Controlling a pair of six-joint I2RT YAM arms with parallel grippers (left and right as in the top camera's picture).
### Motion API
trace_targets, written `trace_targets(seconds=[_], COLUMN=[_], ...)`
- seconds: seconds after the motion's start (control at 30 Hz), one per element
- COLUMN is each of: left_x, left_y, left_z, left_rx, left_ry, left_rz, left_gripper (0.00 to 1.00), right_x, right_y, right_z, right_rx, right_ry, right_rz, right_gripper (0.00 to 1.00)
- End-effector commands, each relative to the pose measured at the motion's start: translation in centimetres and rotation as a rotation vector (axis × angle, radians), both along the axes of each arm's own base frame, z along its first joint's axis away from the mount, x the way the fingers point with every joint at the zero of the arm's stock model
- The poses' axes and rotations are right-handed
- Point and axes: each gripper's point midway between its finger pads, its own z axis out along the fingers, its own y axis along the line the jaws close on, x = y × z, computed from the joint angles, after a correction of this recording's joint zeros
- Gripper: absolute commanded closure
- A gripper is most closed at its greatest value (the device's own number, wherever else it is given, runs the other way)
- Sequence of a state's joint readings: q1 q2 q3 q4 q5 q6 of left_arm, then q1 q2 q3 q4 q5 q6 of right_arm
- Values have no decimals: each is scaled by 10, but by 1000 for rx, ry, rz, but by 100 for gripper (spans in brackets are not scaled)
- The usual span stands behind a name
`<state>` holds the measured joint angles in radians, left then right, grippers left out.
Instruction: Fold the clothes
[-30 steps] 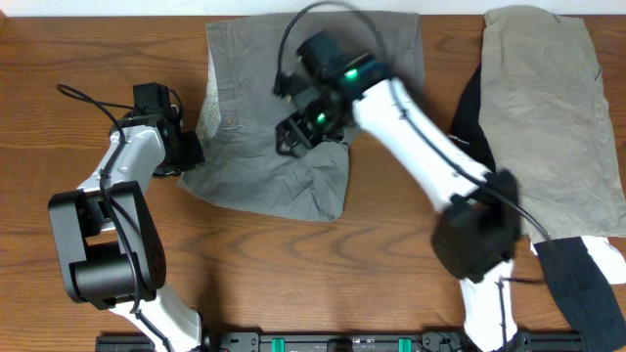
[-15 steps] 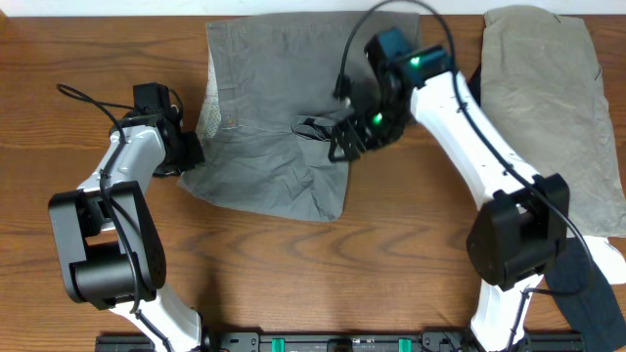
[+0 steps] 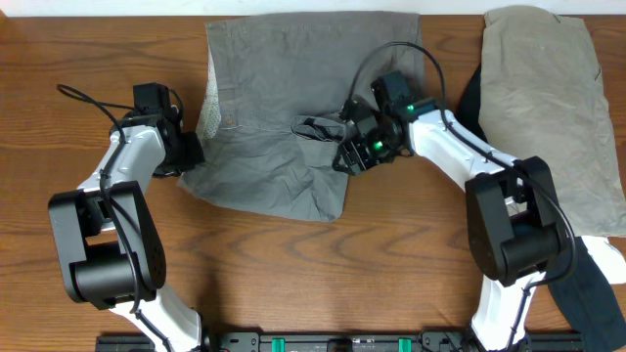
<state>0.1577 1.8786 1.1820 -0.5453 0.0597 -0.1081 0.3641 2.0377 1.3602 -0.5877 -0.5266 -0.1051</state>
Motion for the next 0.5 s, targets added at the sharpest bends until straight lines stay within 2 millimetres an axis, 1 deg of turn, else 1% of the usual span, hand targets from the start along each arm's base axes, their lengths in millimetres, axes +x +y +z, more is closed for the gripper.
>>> trace_targets(seconds=[0.0, 0.13, 0.2, 0.23, 0.3, 0.33, 0.37, 0.4, 0.47], left_x=[-4, -4, -4, -4, -4, -4, -4, -4, -4], left_y=[1, 1, 1, 1, 1, 1, 1, 1, 1], left_z=[-5, -5, -5, -5, -5, -5, -5, -5, -5], left_rx=[4, 4, 4, 4, 4, 4, 4, 4, 4], left_ry=[19, 19, 18, 18, 19, 19, 19, 18, 18], left_rz=[7, 7, 7, 7, 7, 7, 7, 7, 7], left_gripper=[94, 94, 94, 94, 94, 94, 94, 94, 94], right_x=[3, 15, 17, 17, 18, 18, 18, 19, 18], right_y=[0, 6, 9, 9, 7, 6, 2, -1, -10], right_z=[-10, -8, -6, -5, -5, -4, -1, 2, 16], right_rx=[33, 71, 84, 88, 88, 89, 87, 87, 85], right_ry=[-1, -46, -58, -54, -33, -21, -6, 3, 12], right_rz=[-51, -78, -76, -81, -107, -121, -142, -156, -181], right_gripper=[37, 44, 52, 61, 87, 96, 99, 99, 99])
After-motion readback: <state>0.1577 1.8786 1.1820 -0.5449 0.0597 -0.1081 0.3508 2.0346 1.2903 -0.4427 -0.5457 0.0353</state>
